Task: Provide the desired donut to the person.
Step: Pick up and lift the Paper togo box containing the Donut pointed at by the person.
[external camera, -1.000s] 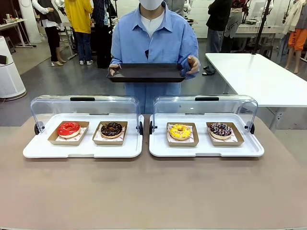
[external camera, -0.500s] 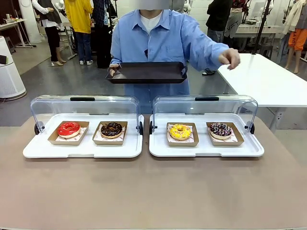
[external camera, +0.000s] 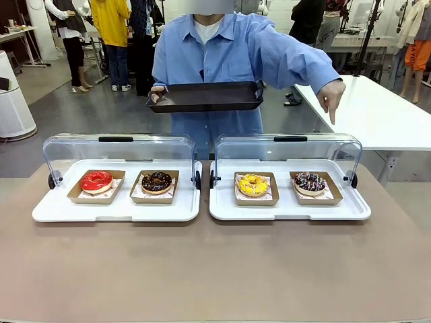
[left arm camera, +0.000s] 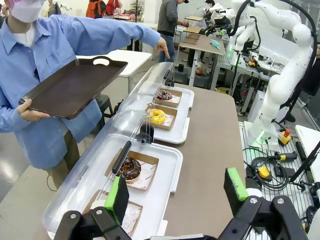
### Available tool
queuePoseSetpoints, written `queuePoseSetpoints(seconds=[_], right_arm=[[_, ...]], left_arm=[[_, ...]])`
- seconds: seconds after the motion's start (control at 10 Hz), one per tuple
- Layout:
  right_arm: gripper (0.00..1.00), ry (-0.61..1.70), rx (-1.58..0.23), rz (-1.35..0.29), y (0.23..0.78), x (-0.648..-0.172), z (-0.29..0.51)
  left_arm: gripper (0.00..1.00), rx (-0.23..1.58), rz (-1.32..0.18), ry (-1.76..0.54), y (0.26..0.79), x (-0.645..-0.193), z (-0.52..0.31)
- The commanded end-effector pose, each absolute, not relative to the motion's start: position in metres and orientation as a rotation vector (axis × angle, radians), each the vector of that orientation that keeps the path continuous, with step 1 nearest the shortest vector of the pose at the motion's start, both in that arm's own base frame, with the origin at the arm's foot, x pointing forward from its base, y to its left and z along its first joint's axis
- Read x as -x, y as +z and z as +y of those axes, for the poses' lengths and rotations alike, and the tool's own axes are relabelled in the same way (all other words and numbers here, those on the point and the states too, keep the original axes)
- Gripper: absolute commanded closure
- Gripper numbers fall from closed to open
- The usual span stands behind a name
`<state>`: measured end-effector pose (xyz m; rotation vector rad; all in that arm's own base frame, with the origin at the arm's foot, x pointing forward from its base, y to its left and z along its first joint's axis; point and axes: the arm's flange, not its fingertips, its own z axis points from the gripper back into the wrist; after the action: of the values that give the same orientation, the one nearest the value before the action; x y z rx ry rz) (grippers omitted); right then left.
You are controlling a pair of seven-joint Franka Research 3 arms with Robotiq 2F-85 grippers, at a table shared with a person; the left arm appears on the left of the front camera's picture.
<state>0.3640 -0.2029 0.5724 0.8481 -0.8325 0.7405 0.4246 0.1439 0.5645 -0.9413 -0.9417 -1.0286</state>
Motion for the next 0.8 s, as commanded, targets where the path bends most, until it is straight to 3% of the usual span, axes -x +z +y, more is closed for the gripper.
queuePoseSetpoints(seconds=[0.0,0.7], right_arm=[[0.00,0.745,-0.842,-0.836,0.5730,-0.3654,-0.2042],[0.00,0.745,-0.842,-0.836,0.5730,-0.3654,-0.2042]], left_arm=[[0.00,0.945,-0.949,-1.028,0.5654,-0.4245,0.1442],[0.00,0.945,-0.949,-1.028,0.5654,-0.4245,0.1442]])
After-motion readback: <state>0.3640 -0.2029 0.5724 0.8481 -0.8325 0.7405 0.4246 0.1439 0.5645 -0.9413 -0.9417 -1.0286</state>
